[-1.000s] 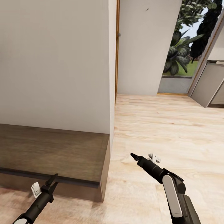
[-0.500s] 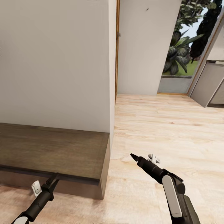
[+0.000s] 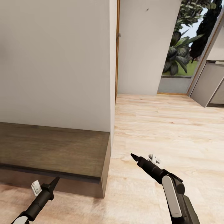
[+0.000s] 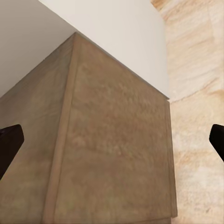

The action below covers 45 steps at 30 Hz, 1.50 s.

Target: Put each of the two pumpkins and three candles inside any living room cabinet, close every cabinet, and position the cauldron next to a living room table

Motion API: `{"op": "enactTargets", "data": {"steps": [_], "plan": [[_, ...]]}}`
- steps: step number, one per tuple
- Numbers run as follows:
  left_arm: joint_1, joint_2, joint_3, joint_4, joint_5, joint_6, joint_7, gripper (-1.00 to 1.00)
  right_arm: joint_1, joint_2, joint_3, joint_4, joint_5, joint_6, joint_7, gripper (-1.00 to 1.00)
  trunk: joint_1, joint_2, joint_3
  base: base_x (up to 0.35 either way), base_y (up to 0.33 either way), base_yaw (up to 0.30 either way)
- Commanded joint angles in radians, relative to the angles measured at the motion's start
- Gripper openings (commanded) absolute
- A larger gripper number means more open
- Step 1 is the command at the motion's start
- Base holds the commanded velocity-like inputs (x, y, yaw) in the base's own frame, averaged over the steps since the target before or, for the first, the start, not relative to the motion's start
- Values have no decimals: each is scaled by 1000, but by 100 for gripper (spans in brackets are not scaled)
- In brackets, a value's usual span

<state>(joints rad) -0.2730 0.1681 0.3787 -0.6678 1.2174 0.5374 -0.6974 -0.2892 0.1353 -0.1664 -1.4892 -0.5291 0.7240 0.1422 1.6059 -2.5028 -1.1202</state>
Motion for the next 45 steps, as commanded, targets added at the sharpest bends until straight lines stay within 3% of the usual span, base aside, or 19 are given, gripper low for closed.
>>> {"op": "enactTargets", "data": {"steps": [1,22,35,36,39,45], "plan": [[0,0,2,2,-13,-6,1,-100,-1,2,-3,0,3,6,7,100,0,0,-1,0,0,0],[0,-1,0,2,-13,-8,2,-100,-1,1,-2,-1,3,6,7,100,0,0,-1,-6,0,0],[0,-1,0,2,-13,-7,2,-100,-1,2,-3,-1,2,7,7,100,0,0,-1,-242,0,0],[-2,-6,18,1,11,1,-4,-100,-1,8,-1,1,4,5,8,100,0,0,-1,-65,0,0],[-2,-11,22,0,11,-13,-4,-100,0,21,-1,1,5,5,8,100,0,0,-1,-29,0,0],[-2,-10,19,-1,11,-25,-4,-100,1,15,0,12,5,5,8,100,0,0,-1,-64,0,0]]}}
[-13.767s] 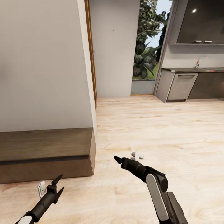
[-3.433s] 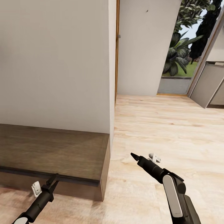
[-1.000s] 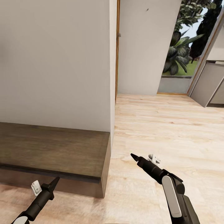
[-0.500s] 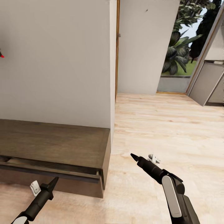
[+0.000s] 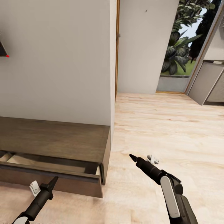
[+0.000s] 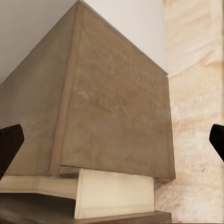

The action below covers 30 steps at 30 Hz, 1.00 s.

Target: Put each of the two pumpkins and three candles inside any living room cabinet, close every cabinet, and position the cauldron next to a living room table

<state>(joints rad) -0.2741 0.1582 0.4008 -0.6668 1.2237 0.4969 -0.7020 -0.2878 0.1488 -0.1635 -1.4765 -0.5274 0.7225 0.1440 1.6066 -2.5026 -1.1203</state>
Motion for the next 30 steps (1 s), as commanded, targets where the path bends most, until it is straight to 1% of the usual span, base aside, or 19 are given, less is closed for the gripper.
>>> {"op": "enactTargets", "data": {"steps": [1,7,17,18,23,30], "plan": [[0,0,-3,-2,5,13,1,-100,-1,1,-3,1,3,6,7,100,-1,0,-1,-140,0,0],[0,1,-3,-2,5,4,1,-100,-1,0,-2,2,3,6,6,100,-1,0,-1,-143,0,0],[0,1,-3,-2,5,-9,1,-100,-1,1,1,2,3,6,6,100,-1,0,-1,-78,0,0],[0,1,-3,-2,5,38,1,-100,-1,1,2,2,3,6,6,100,-1,0,-1,-103,0,0],[0,3,-3,-2,5,38,1,-100,-1,0,2,2,2,-12,7,100,-1,0,-1,-127,0,0],[0,3,-3,-2,5,38,1,-100,-1,1,2,2,2,-14,6,100,-1,0,-1,-130,0,0]]}}
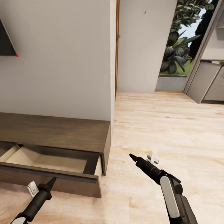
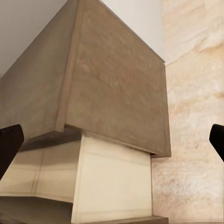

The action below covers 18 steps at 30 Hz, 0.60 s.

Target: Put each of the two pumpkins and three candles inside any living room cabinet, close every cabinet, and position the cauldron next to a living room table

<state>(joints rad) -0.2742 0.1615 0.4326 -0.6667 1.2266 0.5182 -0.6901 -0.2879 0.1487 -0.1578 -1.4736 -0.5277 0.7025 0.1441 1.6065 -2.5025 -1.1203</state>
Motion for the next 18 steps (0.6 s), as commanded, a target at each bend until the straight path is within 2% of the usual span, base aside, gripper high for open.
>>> {"op": "enactTargets", "data": {"steps": [1,18], "plan": [[0,0,-35,-2,2,17,-11,-100,-1,1,-3,-1,2,6,6,100,-1,-1,-1,-117,0,0],[0,-1,-35,-2,2,17,-11,-100,-1,1,10,1,2,5,6,100,-1,-1,-1,-116,0,0]]}}
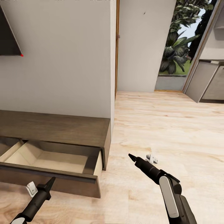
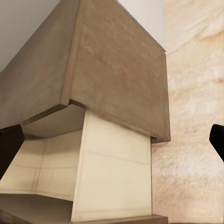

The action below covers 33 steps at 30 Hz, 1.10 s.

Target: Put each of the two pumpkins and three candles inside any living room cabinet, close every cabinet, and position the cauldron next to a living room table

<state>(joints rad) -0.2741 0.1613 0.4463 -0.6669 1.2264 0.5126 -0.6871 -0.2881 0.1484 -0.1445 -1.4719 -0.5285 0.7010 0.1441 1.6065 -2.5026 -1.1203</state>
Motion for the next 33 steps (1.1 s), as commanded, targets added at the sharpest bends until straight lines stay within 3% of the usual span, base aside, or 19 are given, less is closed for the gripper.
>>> {"op": "enactTargets", "data": {"steps": [1,20,21,33], "plan": [[0,-1,-49,-2,2,23,-14,-100,-1,2,-3,0,2,6,6,100,-1,0,-1,-116,0,0],[0,-1,-49,-2,2,23,-15,-100,-1,3,-3,10,4,5,6,100,-1,0,-1,-116,0,0],[0,-1,-49,-2,2,22,-16,100,-1,3,-4,14,4,5,6,100,-1,0,-1,-114,0,0],[0,-2,-49,-2,2,23,-15,100,-1,5,-3,24,5,3,6,100,-1,0,-1,-101,0,0]]}}
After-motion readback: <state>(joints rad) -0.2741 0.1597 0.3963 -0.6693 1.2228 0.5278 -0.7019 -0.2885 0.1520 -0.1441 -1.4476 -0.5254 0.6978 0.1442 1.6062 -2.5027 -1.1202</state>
